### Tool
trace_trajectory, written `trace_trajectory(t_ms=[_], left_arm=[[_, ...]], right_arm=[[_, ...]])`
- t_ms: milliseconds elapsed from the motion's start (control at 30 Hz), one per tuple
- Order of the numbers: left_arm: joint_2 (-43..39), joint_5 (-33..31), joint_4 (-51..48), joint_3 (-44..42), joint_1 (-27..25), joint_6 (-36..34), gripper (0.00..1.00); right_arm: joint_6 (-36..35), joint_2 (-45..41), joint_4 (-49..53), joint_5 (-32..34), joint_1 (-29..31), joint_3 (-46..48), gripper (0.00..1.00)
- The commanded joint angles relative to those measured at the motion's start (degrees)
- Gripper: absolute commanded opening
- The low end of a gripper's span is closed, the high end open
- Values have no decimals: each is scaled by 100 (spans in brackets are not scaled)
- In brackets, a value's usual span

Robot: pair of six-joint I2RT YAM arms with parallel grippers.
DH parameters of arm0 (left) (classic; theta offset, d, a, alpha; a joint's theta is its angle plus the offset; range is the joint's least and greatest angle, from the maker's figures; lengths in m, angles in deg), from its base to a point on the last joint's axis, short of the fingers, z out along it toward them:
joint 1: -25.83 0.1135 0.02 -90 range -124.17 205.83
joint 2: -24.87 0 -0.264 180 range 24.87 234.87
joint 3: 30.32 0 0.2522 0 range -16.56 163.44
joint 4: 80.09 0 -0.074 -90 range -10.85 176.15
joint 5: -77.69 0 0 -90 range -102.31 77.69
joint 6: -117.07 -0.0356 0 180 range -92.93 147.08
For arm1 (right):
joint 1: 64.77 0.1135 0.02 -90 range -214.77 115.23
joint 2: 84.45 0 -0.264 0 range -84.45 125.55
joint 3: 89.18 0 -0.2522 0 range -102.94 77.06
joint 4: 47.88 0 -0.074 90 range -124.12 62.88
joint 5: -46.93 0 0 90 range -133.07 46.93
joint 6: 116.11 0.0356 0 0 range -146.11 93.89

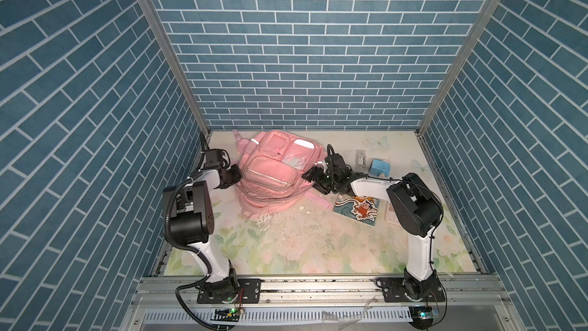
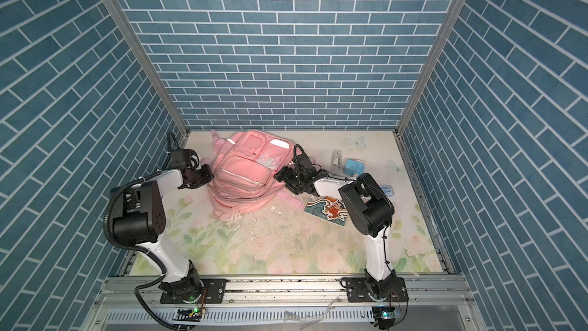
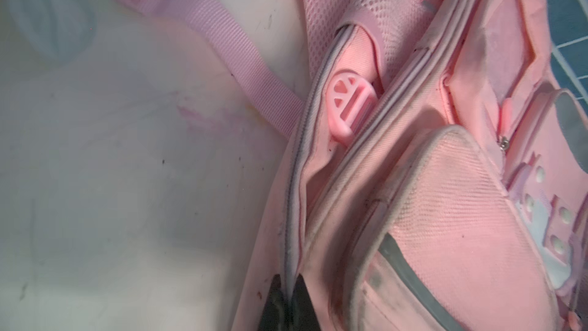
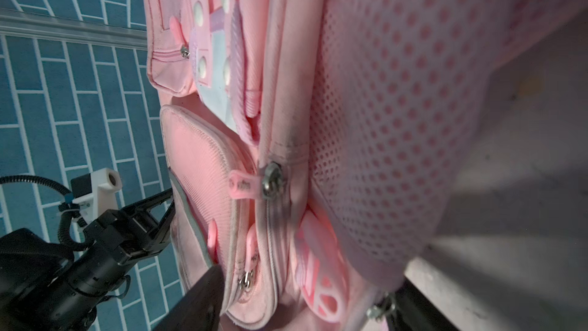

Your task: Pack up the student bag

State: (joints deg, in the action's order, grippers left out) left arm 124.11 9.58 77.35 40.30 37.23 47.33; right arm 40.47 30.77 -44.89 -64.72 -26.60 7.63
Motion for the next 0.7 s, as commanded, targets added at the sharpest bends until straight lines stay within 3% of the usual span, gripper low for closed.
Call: trace_trajectory(t_ms=[0, 133, 333, 367, 433, 500, 667], left_arm=[[-444, 491, 126, -602, -70, 600, 3], [-912, 514, 312, -1097, -122, 772, 2], [-473, 109, -572, -118, 16, 68, 1], [-414, 1, -708, 64, 21, -12, 7], [-421, -121, -908, 292, -7, -76, 37], [-650, -335, -1009, 280, -177, -154, 58], [-1396, -1308, -1367, -6, -994, -379, 69]], right_arm=[[-228, 47, 283, -195, -244, -246, 78], [-788, -78, 631, -417, -483, -382, 78], [-1836, -605, 990, -583, -496, -127, 81], [-2003, -689, 1019, -640, -495, -73, 82], [-2312, -840, 1070, -752, -491, 22, 83], [-2698, -994, 1204, -761, -496, 95, 84], [-3761, -1441, 1601, -96, -513, 247, 85]])
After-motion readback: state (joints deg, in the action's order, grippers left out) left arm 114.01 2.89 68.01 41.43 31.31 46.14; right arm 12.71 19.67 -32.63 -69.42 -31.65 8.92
